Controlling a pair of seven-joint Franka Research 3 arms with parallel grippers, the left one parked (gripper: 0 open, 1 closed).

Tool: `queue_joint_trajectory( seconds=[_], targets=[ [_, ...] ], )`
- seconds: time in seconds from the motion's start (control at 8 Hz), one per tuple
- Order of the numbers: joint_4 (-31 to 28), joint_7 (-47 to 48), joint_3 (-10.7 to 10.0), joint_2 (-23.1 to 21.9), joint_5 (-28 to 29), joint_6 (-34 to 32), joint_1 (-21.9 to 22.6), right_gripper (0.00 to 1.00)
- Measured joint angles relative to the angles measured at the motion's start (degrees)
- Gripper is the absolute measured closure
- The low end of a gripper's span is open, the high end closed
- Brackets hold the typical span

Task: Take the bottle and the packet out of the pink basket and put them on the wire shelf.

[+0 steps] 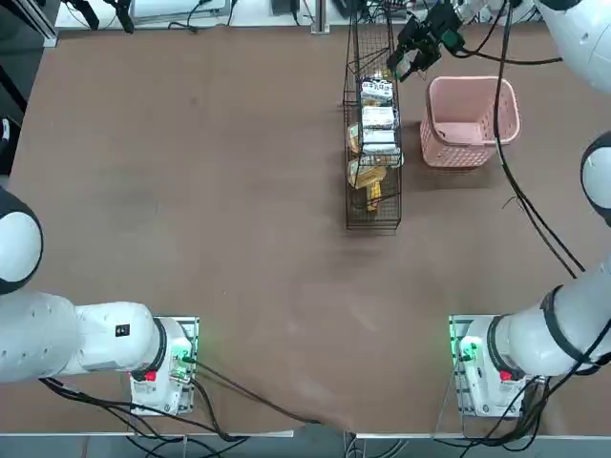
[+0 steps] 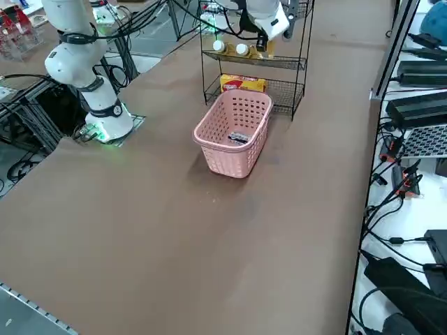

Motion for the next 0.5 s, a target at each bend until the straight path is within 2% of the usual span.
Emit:
queue_joint_trajectory(
  seconds=[0.5],
  targets=[
    [0.0, -0.03, 0.08, 0.52, -0.02, 2.63, -0.02, 0.44]
  ],
)
